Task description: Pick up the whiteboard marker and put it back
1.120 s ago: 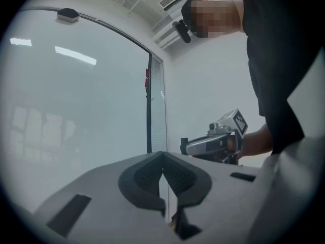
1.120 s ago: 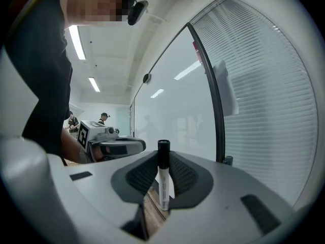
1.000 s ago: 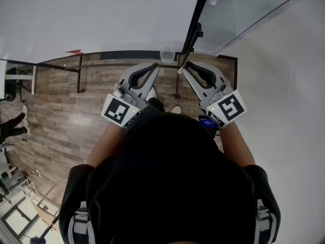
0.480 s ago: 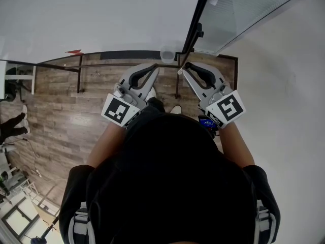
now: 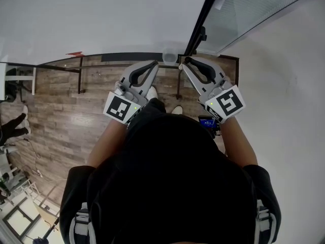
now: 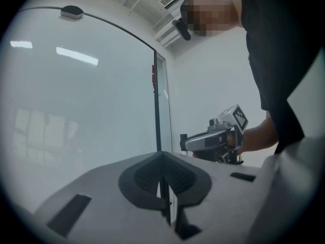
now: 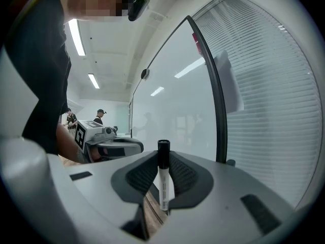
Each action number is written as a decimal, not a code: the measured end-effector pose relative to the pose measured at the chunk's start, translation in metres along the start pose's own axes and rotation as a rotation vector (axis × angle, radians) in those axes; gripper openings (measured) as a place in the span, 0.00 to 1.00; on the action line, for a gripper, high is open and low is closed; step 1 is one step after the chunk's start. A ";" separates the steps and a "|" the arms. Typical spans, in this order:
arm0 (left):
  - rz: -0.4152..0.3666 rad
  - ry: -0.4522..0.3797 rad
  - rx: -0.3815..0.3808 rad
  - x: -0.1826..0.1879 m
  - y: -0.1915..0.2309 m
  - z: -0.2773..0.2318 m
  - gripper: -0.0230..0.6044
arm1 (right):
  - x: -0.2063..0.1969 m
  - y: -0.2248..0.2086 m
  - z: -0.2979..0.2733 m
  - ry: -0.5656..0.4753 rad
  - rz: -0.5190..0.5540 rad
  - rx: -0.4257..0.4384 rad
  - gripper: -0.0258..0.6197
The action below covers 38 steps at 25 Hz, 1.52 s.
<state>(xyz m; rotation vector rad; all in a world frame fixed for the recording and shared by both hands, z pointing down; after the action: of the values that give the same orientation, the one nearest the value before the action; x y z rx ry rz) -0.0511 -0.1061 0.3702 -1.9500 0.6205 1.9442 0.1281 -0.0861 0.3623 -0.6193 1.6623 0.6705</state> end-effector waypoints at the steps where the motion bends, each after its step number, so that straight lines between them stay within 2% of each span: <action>1: -0.007 0.014 0.007 -0.004 0.004 0.000 0.04 | -0.001 -0.001 -0.003 0.003 0.005 -0.002 0.14; 10: -0.001 0.029 0.008 -0.029 0.032 -0.003 0.04 | -0.019 -0.006 -0.045 0.064 0.087 0.013 0.14; 20: 0.045 0.029 0.063 -0.052 0.066 -0.008 0.04 | -0.074 -0.018 -0.096 0.149 0.072 -0.018 0.14; 29: 0.061 0.022 0.035 -0.071 0.078 -0.008 0.04 | -0.122 -0.014 -0.123 0.283 0.095 0.015 0.14; 38: 0.083 0.031 0.040 -0.069 0.079 -0.003 0.04 | -0.142 -0.013 -0.130 0.361 0.147 0.038 0.14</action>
<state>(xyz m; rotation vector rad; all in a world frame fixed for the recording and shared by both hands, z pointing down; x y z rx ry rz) -0.0879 -0.1697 0.4454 -1.9631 0.7538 1.9379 0.0750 -0.1824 0.5204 -0.6206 2.0673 0.6578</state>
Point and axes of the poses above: the fingertips, and each gripper's own axes: z backward along the fingers, y to its left, x out of its top, the point moved 7 cm from there along z, backward along the fingers, and after that the axes turned 6 degrees about z, right-handed, at the moved point
